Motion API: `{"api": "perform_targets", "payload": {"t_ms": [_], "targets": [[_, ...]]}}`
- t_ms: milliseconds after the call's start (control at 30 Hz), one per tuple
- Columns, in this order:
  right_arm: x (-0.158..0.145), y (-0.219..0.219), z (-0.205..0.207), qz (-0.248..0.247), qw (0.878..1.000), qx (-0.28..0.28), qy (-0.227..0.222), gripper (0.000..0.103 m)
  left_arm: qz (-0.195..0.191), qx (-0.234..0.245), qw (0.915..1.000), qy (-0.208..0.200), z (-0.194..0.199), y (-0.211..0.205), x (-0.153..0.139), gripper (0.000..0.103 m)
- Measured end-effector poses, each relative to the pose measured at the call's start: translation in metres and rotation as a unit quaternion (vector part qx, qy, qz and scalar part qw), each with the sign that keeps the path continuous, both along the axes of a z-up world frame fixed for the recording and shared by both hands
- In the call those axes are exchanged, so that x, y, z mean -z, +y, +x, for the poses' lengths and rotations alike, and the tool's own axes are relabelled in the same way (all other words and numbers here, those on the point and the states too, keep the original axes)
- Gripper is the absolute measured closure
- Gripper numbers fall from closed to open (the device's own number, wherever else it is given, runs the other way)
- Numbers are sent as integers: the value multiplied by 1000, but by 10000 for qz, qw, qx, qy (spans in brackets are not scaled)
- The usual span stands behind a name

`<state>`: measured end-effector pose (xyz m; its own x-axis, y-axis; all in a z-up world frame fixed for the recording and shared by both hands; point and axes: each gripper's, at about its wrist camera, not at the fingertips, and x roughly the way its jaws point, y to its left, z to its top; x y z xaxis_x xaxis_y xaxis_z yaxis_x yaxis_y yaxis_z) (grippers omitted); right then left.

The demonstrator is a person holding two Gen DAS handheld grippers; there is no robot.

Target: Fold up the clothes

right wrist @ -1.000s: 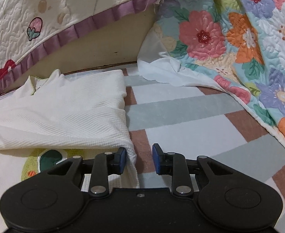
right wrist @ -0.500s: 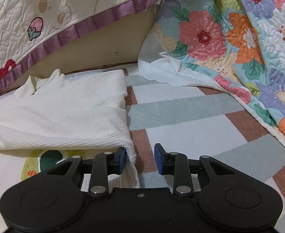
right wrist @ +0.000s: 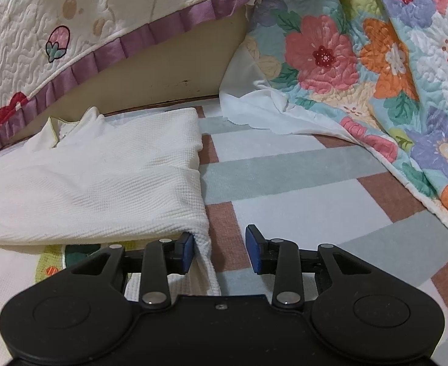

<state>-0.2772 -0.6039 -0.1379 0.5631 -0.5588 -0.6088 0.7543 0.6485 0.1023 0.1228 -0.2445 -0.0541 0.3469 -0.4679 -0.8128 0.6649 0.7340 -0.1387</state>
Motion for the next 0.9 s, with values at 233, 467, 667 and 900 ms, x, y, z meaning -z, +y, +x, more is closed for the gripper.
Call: {"api": "perform_targets", "payload": {"t_ms": [233, 467, 667, 900], "targets": [[-17, 15, -26, 665, 9956, -582, 321, 41, 283, 402, 9971, 584, -13, 77, 1, 42], [-35, 74, -115, 1400, 9880, -630, 152, 41, -105, 239, 9911, 1305, -32, 127, 14, 40], [-48, 136, -190, 1746, 9839, -150, -356, 40, -254, 426, 9872, 1514, -47, 116, 14, 40], [-37, 188, -225, 2194, 9727, -228, -722, 40, -240, 509, 9827, 1762, -65, 118, 20, 35]]}}
